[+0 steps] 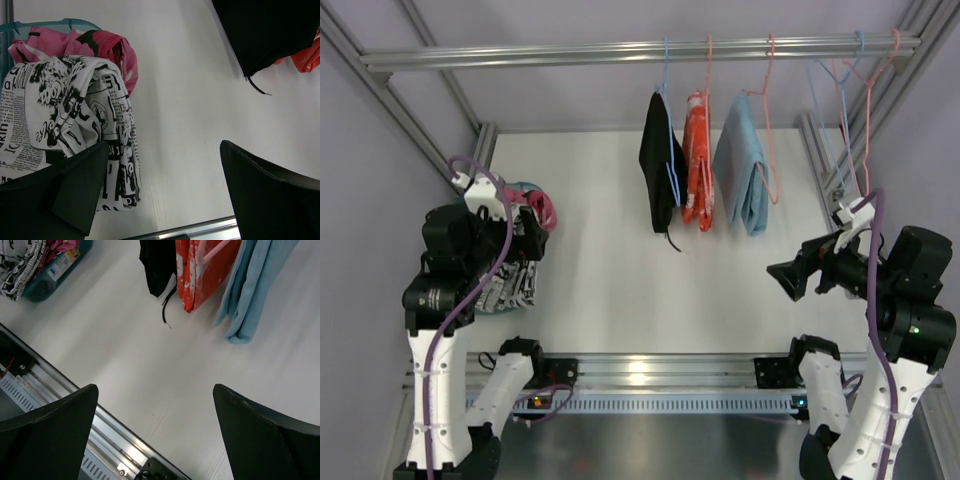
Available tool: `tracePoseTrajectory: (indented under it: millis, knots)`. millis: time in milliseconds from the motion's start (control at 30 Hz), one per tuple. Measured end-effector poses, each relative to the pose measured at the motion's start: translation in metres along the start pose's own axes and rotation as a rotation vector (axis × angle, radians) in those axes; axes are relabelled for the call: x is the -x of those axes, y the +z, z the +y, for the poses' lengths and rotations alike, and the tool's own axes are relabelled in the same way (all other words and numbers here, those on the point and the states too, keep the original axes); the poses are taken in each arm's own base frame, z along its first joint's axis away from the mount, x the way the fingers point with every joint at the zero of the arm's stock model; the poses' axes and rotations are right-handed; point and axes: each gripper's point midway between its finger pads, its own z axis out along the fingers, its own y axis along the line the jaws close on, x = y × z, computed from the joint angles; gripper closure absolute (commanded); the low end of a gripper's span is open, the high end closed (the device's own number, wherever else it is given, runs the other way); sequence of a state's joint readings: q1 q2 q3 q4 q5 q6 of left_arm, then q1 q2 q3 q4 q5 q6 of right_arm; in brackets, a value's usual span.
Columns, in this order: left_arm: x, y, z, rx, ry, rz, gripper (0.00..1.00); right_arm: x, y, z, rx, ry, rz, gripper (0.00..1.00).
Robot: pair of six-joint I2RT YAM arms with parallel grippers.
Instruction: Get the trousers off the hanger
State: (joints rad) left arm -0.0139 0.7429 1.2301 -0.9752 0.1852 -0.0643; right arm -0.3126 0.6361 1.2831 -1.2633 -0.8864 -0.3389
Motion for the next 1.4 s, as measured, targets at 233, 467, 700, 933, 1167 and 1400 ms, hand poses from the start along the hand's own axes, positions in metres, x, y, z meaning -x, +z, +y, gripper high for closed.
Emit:
tracePoseTrajectory:
  millis: [233,467,700,933,1167,1400]
  knots:
    - [0.049,0.020,-0.022,-0.123,-0.040,-0.025,0.03,0.007,0.004,-0.005,0.003,0.047,0.003,0.01]
    - [0.119,0.059,-0.071,-0.422,-0.247,-0.136,0.07,0.028,0.005,-0.016,-0.019,0.050,-0.012,0.01]
    - [0.156,0.090,-0.145,-0.712,-0.415,-0.186,0.19,0.049,0.007,-0.027,-0.035,0.067,-0.027,0.01]
    - [0.156,0.112,-0.208,-0.897,-0.543,-0.174,0.30,0.053,0.013,-0.035,-0.036,0.125,-0.021,0.01]
    - [0.155,0.126,-0.235,-0.963,-0.610,-0.156,0.39,0.058,0.013,-0.036,-0.044,0.123,-0.043,0.00]
    - [0.150,0.108,-0.265,-1.047,-0.576,-0.146,0.40,0.060,0.013,-0.036,-0.047,0.123,-0.054,0.01]
